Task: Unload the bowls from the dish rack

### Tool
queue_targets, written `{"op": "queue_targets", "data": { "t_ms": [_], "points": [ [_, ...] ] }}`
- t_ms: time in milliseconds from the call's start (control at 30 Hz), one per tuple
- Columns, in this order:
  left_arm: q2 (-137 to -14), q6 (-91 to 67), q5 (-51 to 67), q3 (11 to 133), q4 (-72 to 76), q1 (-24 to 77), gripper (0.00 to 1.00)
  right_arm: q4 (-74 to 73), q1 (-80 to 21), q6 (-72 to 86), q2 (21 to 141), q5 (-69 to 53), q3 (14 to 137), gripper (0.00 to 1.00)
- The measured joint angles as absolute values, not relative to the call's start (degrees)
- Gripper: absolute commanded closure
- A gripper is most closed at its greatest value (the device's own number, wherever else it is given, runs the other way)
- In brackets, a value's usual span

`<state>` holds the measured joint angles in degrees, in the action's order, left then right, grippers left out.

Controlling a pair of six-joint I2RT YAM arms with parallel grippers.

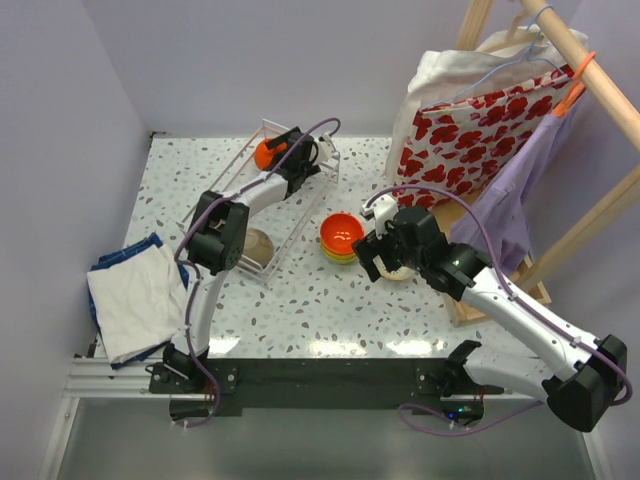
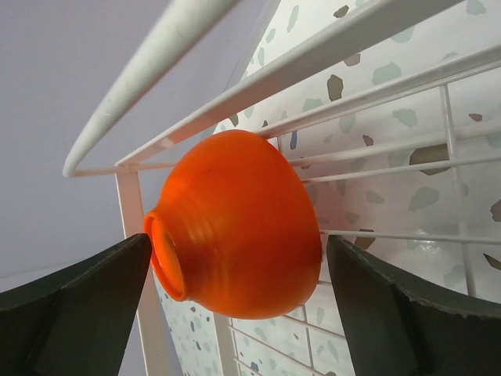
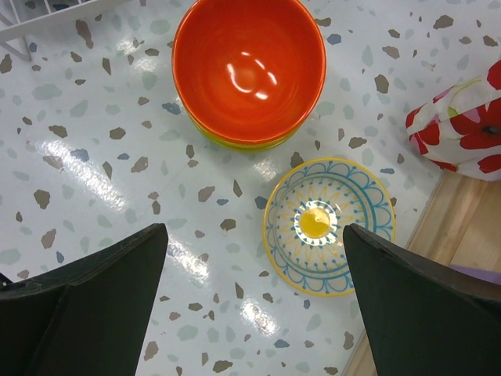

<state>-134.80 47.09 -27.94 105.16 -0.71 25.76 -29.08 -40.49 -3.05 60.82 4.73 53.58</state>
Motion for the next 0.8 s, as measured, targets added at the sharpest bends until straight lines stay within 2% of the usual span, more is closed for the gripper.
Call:
{"op": "queue_targets", "data": {
  "t_ms": [267,800],
  "points": [
    [-134.9,47.3,-28.8,104.5,0.8,25.8,0.06,-29.1,-40.5,-3.0,60.8,4.3,53.8,0.01],
    [-133.8,47.4,-32.2,97.7,11.3,26.6,0.31,-29.0,-40.5,-3.0,61.3,3.3,53.8,0.01]
  ]
}}
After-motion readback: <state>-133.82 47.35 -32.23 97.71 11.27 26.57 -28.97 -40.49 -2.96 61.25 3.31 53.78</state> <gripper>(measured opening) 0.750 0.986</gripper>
